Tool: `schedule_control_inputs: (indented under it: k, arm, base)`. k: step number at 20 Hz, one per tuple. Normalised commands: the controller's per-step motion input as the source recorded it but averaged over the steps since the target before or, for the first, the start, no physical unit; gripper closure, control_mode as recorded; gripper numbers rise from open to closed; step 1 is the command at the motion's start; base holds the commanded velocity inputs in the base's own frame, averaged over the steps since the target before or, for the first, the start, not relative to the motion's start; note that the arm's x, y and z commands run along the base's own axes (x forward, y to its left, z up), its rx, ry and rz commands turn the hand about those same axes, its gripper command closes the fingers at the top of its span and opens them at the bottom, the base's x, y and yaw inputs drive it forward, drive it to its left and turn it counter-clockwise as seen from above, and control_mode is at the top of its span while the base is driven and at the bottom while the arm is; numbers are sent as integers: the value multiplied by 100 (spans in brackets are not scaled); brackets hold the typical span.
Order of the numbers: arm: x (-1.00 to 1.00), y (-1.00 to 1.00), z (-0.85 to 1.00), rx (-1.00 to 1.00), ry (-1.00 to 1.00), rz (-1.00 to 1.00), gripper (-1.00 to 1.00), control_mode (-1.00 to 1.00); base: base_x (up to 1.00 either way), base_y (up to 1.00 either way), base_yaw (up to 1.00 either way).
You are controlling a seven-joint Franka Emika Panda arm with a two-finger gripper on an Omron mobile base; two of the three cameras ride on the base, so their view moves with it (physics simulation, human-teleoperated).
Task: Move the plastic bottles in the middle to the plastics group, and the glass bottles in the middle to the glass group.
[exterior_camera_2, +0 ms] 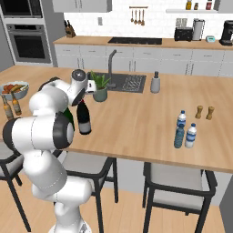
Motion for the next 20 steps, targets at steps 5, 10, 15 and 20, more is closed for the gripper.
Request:
schedule_control_inputs:
  k: [5,10,15,20]
  arm:
    - [-3,-3,0,0,0,0,100,-100]
    - [-60,-27,33,0,0,0,100,-100]
    - [-74,-23,66,0,0,0,100,-100]
    - [-80,-26,66,0,0,0,100,-100]
  base:
    - [0,0,0]
    - [0,0,0]
    - [0,0,0]
    - [0,0,0]
